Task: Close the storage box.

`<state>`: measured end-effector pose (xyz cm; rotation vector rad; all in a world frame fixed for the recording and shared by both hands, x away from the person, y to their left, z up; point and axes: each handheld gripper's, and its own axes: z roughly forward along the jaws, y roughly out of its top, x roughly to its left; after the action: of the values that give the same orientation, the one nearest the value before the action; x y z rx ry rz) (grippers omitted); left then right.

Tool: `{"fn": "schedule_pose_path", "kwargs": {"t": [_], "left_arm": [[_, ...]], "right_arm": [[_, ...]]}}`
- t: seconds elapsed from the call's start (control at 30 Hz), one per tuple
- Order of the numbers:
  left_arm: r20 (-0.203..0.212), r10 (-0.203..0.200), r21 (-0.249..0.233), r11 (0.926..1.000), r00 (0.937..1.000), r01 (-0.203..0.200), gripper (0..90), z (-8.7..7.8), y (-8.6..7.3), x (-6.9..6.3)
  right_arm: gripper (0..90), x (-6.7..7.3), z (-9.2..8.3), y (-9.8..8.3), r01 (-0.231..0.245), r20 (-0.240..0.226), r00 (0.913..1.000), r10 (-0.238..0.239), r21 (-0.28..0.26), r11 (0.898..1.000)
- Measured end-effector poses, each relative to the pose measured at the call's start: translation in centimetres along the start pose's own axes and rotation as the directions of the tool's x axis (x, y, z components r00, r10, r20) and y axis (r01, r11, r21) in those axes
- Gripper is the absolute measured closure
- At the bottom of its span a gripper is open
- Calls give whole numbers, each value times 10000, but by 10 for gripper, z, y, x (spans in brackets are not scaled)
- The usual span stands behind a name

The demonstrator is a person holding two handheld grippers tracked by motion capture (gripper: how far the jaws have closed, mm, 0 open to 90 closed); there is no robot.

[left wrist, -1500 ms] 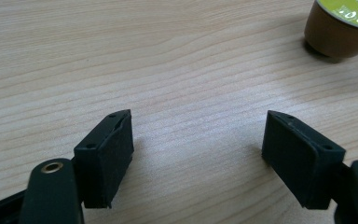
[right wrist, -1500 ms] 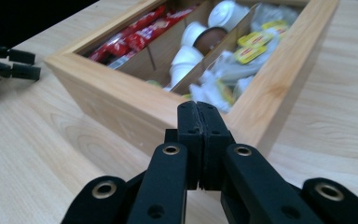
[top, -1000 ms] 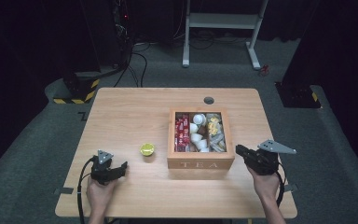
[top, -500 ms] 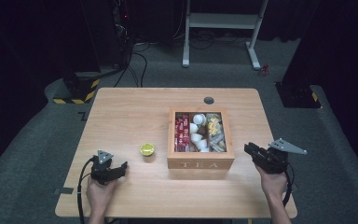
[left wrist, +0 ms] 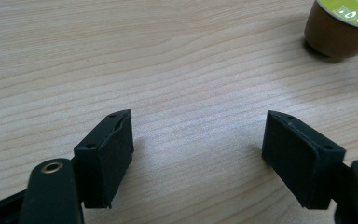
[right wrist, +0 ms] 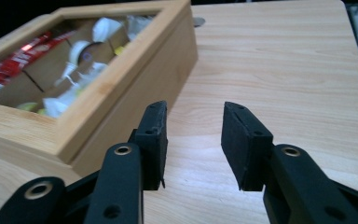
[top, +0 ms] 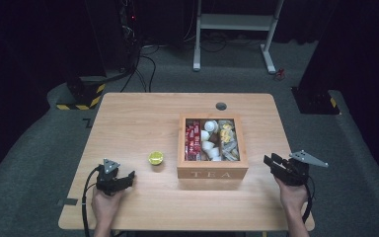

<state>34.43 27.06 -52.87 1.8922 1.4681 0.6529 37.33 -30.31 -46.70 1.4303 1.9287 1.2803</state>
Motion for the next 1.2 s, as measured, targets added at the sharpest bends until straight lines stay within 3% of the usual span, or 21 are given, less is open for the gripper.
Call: {"fn": "schedule_pose_path", "kwargs": {"t": [0.27, 0.63, 0.8, 1.2], "left_arm": [[-5, 17, 4, 10000, 10000, -17, 249, 0, 0, 0], [-7, 11, 1, 10000, 10000, -11, 250, 0, 0, 0], [-8, 2, 4, 10000, 10000, -2, 250, 0, 0, 0], [-5, 12, 1, 10000, 10000, -12, 250, 0, 0, 0]], "right_arm": [[552, -7, 10, -9, -183, 560, 9983, 165, 326, 9993], [523, -7, 30, -20, 64, 1253, 9919, -212, 1170, 9931], [513, -8, 36, -23, -45, 1426, 9897, -145, 1322, 9912], [480, -3, 49, -29, 183, 1672, 9847, -487, 1786, 9838]]}}
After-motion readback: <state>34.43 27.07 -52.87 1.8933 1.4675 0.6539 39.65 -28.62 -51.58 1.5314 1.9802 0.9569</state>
